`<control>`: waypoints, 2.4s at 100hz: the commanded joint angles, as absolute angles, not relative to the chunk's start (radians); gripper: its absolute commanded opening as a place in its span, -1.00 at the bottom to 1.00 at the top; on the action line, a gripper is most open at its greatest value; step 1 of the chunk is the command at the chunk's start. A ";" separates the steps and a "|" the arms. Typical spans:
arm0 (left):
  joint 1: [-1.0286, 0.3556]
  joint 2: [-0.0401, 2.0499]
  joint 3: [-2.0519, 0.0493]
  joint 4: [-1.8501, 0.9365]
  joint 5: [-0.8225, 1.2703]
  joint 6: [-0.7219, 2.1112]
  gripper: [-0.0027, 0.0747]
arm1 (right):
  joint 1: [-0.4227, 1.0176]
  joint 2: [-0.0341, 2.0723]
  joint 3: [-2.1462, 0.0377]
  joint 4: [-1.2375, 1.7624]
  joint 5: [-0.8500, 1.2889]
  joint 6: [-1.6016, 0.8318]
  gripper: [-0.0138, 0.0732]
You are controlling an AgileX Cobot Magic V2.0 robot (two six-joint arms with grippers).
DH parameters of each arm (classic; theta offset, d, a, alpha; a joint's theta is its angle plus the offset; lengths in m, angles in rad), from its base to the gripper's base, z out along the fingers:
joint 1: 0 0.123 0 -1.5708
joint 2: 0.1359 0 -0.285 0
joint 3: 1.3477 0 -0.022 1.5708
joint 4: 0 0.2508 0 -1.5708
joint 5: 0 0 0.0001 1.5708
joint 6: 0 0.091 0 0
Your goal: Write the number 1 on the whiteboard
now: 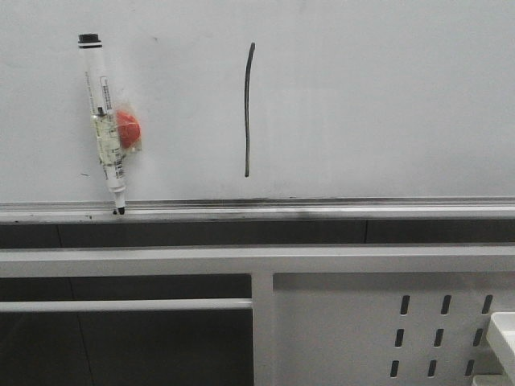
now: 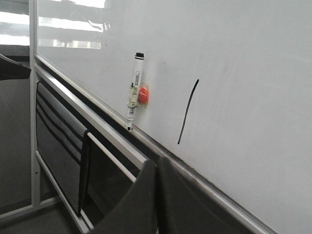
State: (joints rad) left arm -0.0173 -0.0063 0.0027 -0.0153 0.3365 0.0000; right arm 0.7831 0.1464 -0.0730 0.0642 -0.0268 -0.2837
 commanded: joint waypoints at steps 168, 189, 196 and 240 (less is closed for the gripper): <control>-0.015 -0.026 0.039 -0.031 0.273 0.000 -0.98 | -0.042 -0.029 0.022 0.022 0.303 -0.013 -0.81; -0.015 -0.026 0.039 -0.031 0.273 0.000 -0.98 | -0.042 -0.029 0.022 0.020 0.301 -0.013 -0.81; -0.015 -0.026 0.039 -0.031 0.273 0.000 -0.98 | -0.042 -0.029 0.022 0.020 0.303 -0.013 -0.81; -0.015 -0.026 0.039 -0.031 0.273 0.000 -0.98 | -0.042 -0.029 0.022 0.020 0.303 -0.013 -0.81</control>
